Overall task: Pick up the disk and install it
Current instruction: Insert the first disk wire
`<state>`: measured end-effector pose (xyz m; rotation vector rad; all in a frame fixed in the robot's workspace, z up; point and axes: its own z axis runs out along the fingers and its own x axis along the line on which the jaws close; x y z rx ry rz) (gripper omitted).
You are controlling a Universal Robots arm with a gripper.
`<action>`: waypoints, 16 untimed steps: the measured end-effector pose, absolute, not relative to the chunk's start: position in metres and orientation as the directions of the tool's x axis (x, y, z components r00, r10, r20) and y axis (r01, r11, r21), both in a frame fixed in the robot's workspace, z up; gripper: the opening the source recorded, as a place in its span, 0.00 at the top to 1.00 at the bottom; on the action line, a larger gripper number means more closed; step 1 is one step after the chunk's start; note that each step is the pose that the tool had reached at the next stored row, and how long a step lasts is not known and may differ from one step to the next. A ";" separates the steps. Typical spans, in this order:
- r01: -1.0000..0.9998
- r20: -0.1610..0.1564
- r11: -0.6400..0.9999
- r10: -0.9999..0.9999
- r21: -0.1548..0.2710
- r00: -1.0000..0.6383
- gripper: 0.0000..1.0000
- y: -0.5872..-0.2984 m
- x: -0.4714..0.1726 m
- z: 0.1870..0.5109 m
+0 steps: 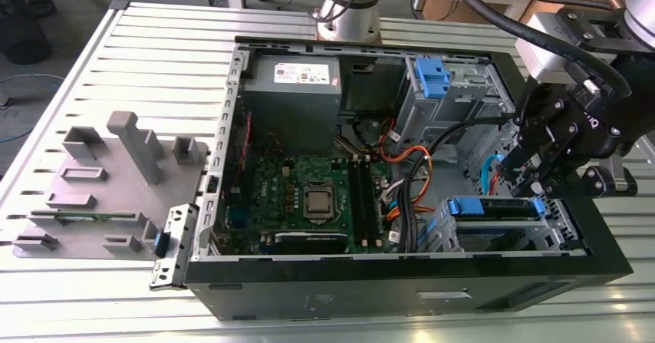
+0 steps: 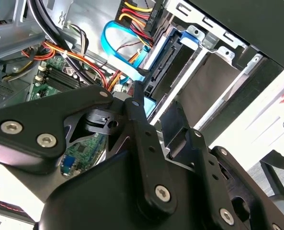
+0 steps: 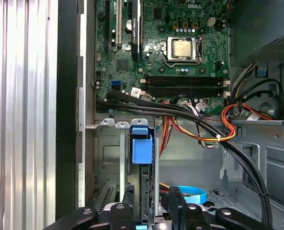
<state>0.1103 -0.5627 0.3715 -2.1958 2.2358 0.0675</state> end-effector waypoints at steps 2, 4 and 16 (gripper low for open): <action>-1.000 -0.035 0.018 -0.999 0.026 -0.019 0.58 -0.561 0.110 0.371; -1.000 -0.035 0.018 -0.999 0.026 -0.019 0.58 -0.560 0.110 0.371; -1.000 -0.035 0.018 -0.999 0.026 -0.019 0.58 -0.554 0.117 0.366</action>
